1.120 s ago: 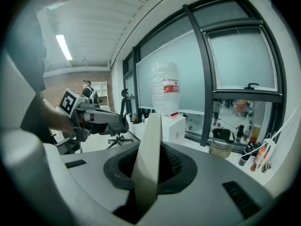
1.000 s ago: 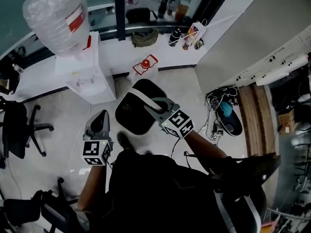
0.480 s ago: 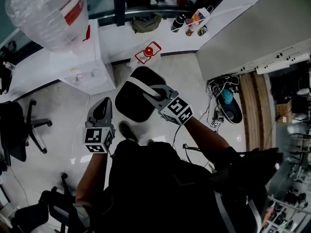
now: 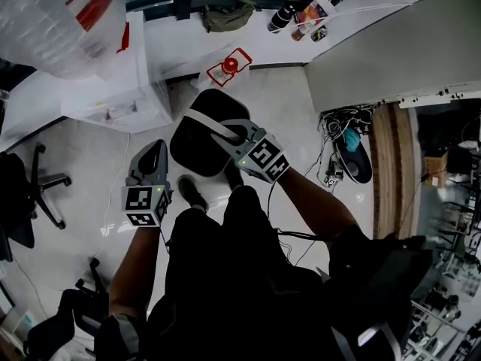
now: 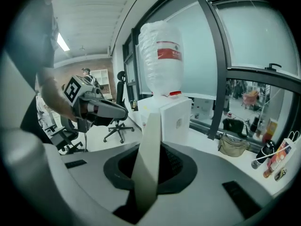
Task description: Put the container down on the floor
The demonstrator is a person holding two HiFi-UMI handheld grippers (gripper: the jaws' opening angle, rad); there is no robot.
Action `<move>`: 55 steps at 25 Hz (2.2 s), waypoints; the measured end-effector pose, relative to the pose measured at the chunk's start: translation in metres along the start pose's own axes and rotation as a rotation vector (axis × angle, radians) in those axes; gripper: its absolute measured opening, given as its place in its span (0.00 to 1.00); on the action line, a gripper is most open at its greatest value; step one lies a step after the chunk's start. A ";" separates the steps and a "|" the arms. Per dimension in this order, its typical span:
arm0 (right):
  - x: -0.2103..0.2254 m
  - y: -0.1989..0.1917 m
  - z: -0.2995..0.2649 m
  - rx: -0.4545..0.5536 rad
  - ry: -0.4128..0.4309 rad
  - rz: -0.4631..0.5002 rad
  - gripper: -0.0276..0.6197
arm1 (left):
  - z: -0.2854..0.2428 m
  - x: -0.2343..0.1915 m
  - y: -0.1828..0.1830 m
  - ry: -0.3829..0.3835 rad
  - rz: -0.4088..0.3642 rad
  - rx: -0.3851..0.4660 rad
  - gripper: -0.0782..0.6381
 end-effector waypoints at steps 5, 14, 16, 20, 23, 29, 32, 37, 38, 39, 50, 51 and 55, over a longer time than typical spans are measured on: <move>0.026 -0.027 -0.027 -0.026 0.064 0.014 0.13 | -0.033 -0.004 -0.015 0.042 0.003 -0.033 0.12; 0.048 -0.078 -0.072 -0.098 0.205 0.083 0.13 | -0.076 -0.010 -0.054 0.126 0.061 -0.069 0.12; 0.054 -0.090 -0.080 -0.116 0.230 0.089 0.13 | -0.084 -0.012 -0.066 0.141 0.077 -0.086 0.12; 0.065 -0.110 -0.098 -0.144 0.257 0.102 0.13 | -0.099 -0.018 -0.082 0.156 0.097 -0.097 0.12; 0.069 -0.127 -0.110 -0.157 0.270 0.101 0.13 | -0.109 -0.021 -0.098 0.160 0.114 -0.106 0.12; 0.072 -0.160 -0.139 -0.186 0.284 0.099 0.13 | -0.123 -0.032 -0.132 0.179 0.137 -0.135 0.12; 0.076 -0.176 -0.152 -0.203 0.292 0.094 0.13 | -0.129 -0.035 -0.148 0.181 0.138 -0.156 0.12; 0.087 -0.204 -0.178 -0.253 0.308 0.113 0.13 | -0.141 -0.043 -0.165 0.179 0.147 -0.173 0.12; 0.089 -0.211 -0.181 -0.266 0.311 0.120 0.13 | -0.143 -0.044 -0.169 0.178 0.150 -0.177 0.12; 0.090 -0.217 -0.185 -0.279 0.313 0.127 0.13 | -0.144 -0.045 -0.172 0.177 0.151 -0.182 0.12; 0.104 -0.267 -0.223 -0.380 0.304 0.150 0.13 | -0.168 -0.055 -0.207 0.162 0.152 -0.223 0.12; 0.106 -0.270 -0.226 -0.386 0.301 0.150 0.13 | -0.172 -0.056 -0.211 0.160 0.152 -0.229 0.12; 0.112 -0.284 -0.241 -0.416 0.301 0.155 0.13 | -0.182 -0.061 -0.222 0.158 0.150 -0.245 0.12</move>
Point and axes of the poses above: the fingertips, and each gripper's own axes: z backward along the fingers, x to its right, y out of its top, the point moved 2 cm from there along z, backward along the fingers, and after that the axes turned 3 degrees about y, right-handed, at the moved point
